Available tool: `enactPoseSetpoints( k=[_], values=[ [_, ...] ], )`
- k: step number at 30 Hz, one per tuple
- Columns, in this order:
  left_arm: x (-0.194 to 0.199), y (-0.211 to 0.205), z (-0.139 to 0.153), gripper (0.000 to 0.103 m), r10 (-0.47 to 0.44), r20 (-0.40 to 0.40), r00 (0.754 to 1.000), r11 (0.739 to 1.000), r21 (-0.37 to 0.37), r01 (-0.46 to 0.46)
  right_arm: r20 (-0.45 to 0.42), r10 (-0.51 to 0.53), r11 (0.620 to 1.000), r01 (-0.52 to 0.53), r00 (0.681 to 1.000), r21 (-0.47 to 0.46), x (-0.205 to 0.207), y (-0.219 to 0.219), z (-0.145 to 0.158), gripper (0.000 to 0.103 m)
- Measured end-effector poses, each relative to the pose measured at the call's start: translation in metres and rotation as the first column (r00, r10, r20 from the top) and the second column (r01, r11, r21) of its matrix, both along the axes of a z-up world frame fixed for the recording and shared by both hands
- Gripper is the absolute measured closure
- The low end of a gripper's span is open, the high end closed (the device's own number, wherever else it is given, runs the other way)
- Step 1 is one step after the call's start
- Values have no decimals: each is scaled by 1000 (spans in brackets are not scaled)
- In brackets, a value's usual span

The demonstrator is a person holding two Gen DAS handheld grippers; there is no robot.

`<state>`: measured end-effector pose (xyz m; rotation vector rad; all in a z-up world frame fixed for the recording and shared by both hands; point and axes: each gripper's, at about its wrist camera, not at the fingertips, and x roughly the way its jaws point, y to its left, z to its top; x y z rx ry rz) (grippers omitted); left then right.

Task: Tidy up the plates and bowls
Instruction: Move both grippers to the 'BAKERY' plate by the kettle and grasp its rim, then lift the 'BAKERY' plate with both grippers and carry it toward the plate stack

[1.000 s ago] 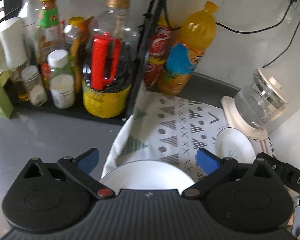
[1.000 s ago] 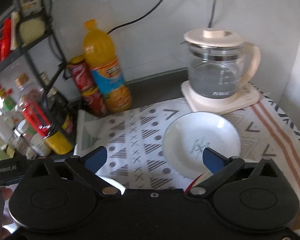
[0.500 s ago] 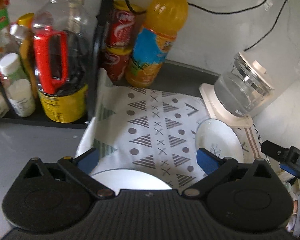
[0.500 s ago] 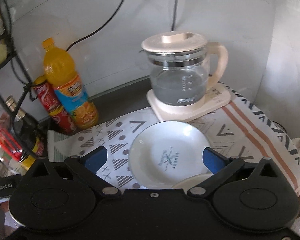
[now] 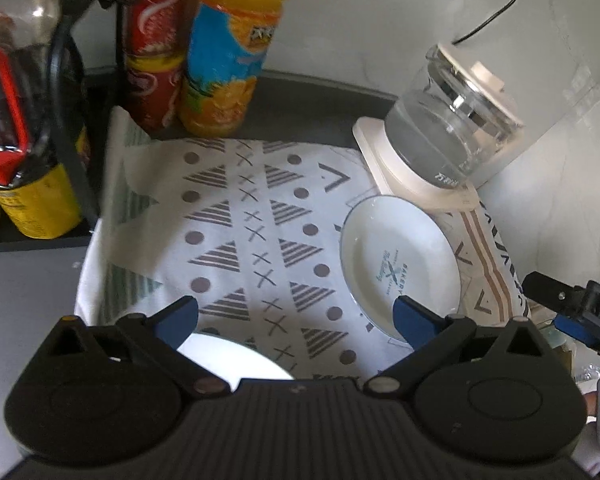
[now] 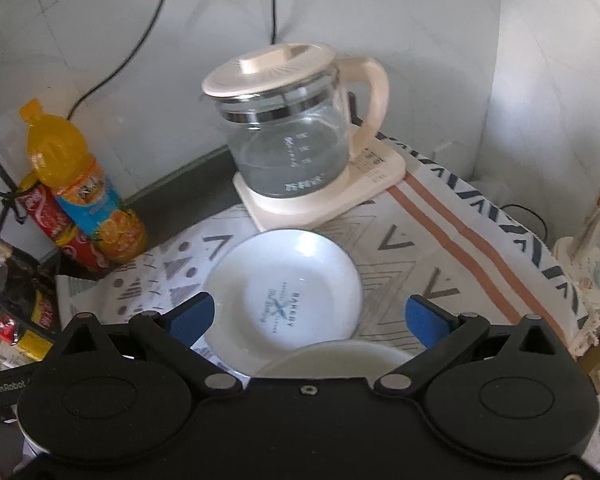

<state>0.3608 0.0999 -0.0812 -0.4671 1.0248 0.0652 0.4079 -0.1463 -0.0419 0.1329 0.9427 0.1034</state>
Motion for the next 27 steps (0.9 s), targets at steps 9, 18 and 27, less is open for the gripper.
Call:
enactPoseSetpoints(
  k=[9, 18, 27],
  values=[
    [22, -15, -15, 3, 41, -23, 999, 998, -55, -42, -97, 25, 998, -20, 995, 58, 30, -25, -17, 16],
    [43, -34, -38, 30, 85, -69, 994, 990, -103, -92, -204, 84, 992, -62, 975, 111, 70, -42, -43, 53],
    [59, -52, -61, 56, 126, -141, 982, 979, -145, -146, -319, 154, 983, -113, 935, 143, 101, -48, -80, 73]
  ],
)
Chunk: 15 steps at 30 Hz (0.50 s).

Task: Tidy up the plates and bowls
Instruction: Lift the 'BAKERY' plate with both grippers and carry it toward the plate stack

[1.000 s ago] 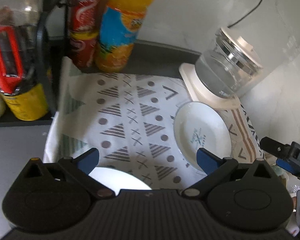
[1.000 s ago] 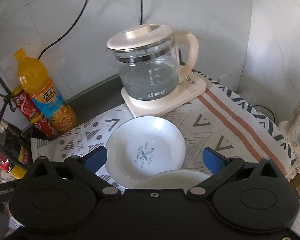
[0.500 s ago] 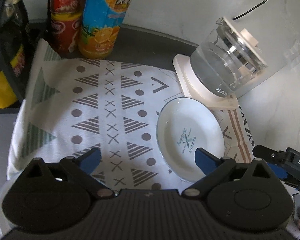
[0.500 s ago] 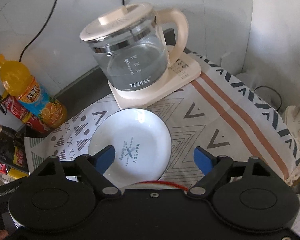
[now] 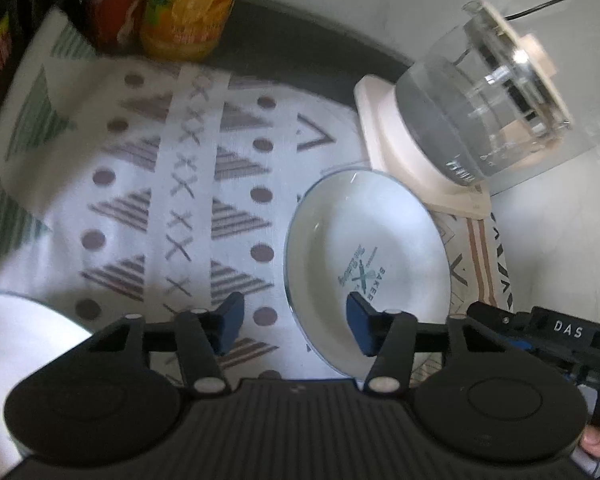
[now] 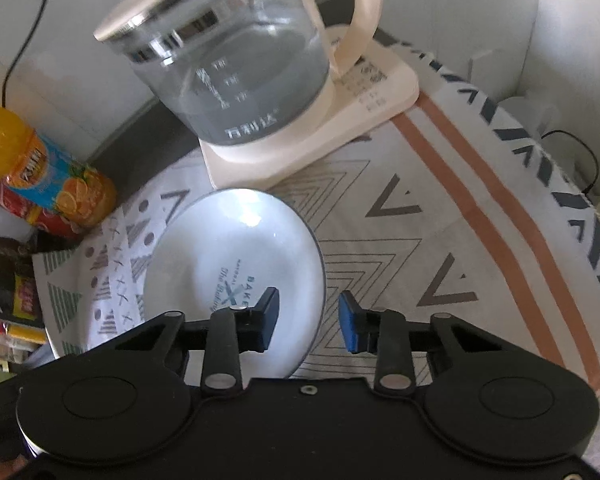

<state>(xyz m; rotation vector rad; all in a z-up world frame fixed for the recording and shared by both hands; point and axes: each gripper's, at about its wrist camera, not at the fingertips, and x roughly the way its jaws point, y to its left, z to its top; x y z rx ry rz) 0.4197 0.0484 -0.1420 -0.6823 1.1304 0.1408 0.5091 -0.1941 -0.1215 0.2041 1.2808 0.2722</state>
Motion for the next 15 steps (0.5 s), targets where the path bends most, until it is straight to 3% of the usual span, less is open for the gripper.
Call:
enactPoseSetpoints(
  k=[6, 15],
  values=[
    [7, -7, -15, 73, 44, -53, 998, 999, -25, -45, -72, 79, 997, -78, 994, 15, 14, 5, -23, 81],
    [8, -14, -30, 84, 97, -91, 991, 992, -68, -103, -133, 196, 980, -193, 971, 39, 35, 7, -45, 85]
  ],
)
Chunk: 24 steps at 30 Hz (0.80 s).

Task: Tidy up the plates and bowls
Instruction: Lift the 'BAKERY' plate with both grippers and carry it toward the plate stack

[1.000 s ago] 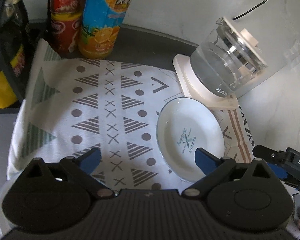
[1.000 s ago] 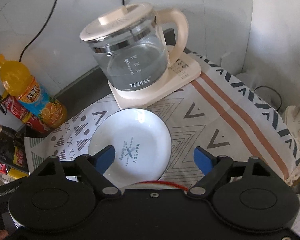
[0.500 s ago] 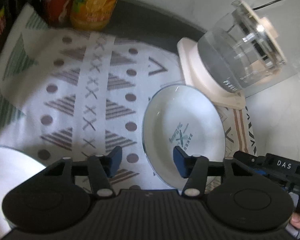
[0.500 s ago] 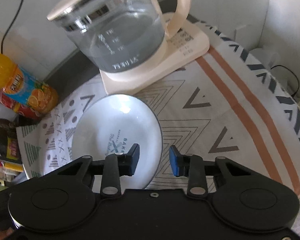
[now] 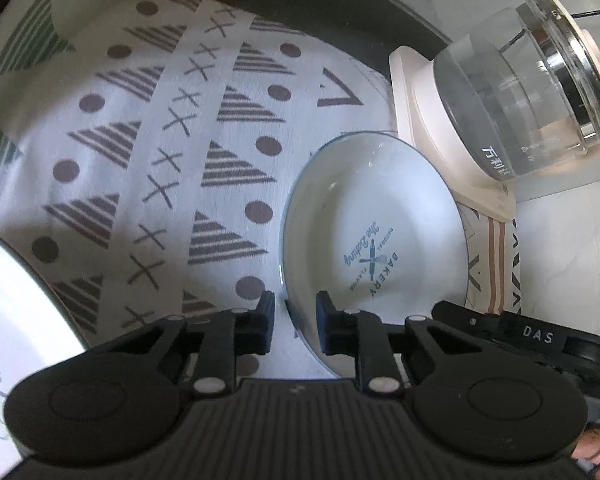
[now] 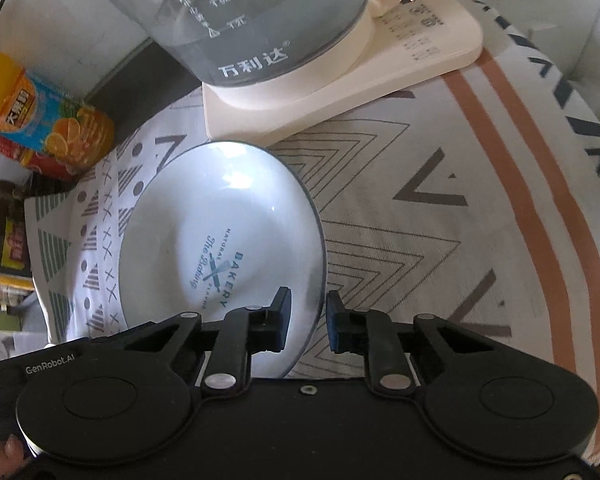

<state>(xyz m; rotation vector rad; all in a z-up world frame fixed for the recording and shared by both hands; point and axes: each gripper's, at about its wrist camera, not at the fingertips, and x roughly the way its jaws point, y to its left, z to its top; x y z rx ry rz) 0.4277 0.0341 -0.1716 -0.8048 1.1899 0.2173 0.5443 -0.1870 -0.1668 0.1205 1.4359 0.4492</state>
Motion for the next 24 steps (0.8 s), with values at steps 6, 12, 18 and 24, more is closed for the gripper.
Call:
enactPoseSetpoints(
  k=[6, 12, 18, 24],
  values=[
    [-1, -1, -5, 84, 35, -11, 999, 999, 1, -35, -25, 62, 997, -62, 998, 35, 7, 0, -12, 87],
    [3, -8, -5, 92, 39, -19, 999, 999, 6, -39, -10, 116, 991, -115, 993, 62, 9, -1, -13, 88],
    [0, -6, 7, 92, 39, 20, 999, 998, 38, -40, 26, 138, 984, -141, 990, 109, 7, -5, 2, 92],
    [-4, 0, 26, 92, 40, 64, 997, 997, 62, -44, 86, 151, 979, -161, 985, 125, 3, 3, 25, 91]
  ],
)
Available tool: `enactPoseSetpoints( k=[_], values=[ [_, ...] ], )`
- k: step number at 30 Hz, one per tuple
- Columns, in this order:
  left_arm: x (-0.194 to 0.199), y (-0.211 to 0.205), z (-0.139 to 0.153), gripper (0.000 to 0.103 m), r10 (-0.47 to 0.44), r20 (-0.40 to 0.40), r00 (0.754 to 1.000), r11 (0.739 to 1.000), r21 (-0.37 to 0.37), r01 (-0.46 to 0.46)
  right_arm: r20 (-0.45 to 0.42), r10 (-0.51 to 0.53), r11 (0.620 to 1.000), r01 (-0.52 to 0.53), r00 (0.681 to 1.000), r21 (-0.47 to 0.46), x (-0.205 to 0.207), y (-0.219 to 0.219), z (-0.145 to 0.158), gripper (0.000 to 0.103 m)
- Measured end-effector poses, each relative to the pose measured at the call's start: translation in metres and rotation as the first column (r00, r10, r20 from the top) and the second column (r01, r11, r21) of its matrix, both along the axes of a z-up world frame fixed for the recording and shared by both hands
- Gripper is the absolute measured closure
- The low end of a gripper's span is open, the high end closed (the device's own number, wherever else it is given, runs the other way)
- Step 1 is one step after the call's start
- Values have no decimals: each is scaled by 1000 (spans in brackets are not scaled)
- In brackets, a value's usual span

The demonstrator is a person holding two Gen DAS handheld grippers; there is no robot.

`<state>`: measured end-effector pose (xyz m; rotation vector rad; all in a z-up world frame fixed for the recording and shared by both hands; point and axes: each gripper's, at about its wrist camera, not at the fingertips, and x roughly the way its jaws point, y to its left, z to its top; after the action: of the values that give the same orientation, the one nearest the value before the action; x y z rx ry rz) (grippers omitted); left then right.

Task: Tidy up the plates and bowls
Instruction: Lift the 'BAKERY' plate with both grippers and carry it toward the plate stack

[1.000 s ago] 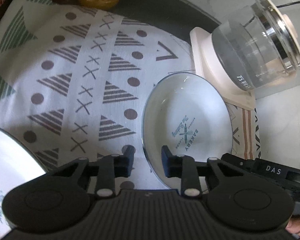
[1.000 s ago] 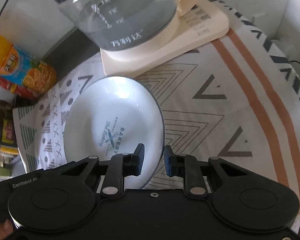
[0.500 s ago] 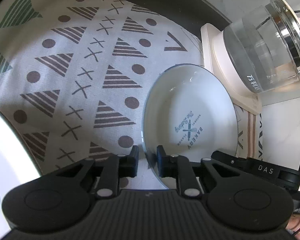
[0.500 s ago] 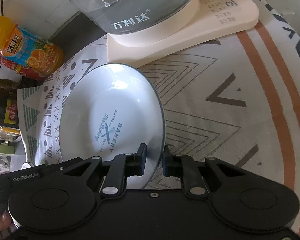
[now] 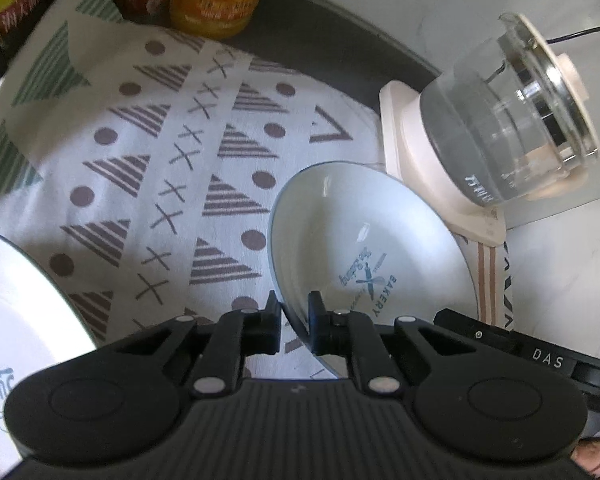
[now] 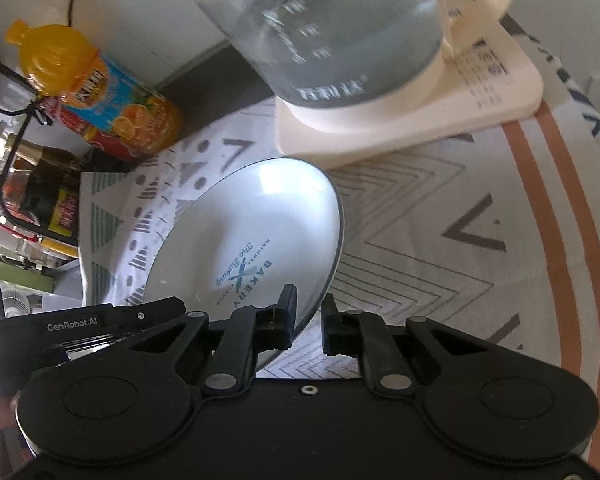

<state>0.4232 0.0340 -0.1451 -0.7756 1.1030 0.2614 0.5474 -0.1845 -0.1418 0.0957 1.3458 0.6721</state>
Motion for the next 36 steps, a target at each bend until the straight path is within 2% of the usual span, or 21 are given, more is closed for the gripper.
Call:
enactPoseSetpoints(
  k=[13, 19, 26, 36],
  values=[
    [-22, 14, 37, 92, -16, 108, 994, 999, 30, 13, 125, -32, 999, 26, 992, 47, -22, 16, 47, 91],
    [-39, 26, 50, 92, -25, 134, 991, 999, 35, 21, 162, -46, 998, 37, 986, 56, -40, 26, 61, 91],
    [-64, 46, 64, 92, -25, 162, 986, 999, 38, 20, 186, -61, 996, 48, 981, 73, -62, 44, 74, 91],
    [-102, 71, 70, 92, -35, 166, 985, 999, 38, 29, 202, -79, 995, 65, 976, 74, -104, 68, 80, 91]
  ],
)
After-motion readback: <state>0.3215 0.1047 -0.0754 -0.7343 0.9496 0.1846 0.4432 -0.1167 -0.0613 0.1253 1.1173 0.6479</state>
